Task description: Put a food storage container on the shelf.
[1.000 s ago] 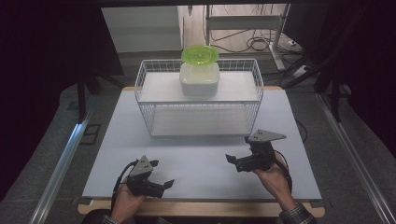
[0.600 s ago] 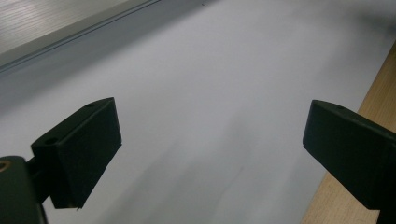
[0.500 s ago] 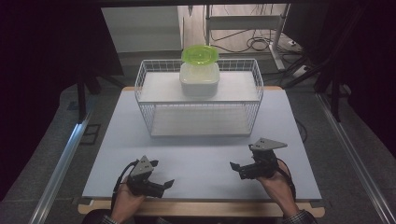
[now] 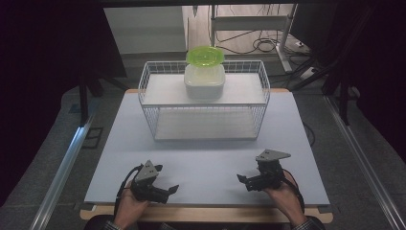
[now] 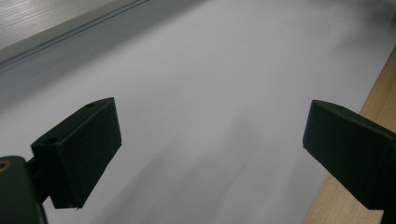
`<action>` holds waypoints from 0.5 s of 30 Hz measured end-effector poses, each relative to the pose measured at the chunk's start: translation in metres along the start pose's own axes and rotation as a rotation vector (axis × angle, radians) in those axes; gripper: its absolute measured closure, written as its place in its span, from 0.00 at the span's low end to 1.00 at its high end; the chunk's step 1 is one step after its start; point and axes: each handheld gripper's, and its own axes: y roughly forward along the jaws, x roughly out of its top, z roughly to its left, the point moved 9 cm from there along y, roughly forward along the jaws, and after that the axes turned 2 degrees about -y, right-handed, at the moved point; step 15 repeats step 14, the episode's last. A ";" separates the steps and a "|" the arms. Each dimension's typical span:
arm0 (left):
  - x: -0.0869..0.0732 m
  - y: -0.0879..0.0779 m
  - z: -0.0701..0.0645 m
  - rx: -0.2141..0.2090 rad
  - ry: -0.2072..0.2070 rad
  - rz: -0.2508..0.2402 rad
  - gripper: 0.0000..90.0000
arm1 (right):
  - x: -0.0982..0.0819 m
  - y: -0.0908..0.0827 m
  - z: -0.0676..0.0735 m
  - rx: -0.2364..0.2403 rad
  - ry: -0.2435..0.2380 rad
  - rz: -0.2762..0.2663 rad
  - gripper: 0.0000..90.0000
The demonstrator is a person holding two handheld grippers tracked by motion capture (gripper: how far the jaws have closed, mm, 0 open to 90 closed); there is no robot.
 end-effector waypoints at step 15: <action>-0.002 0.003 -0.001 0.003 0.013 0.021 0.04 | -0.014 0.014 0.000 0.019 0.019 0.059 0.00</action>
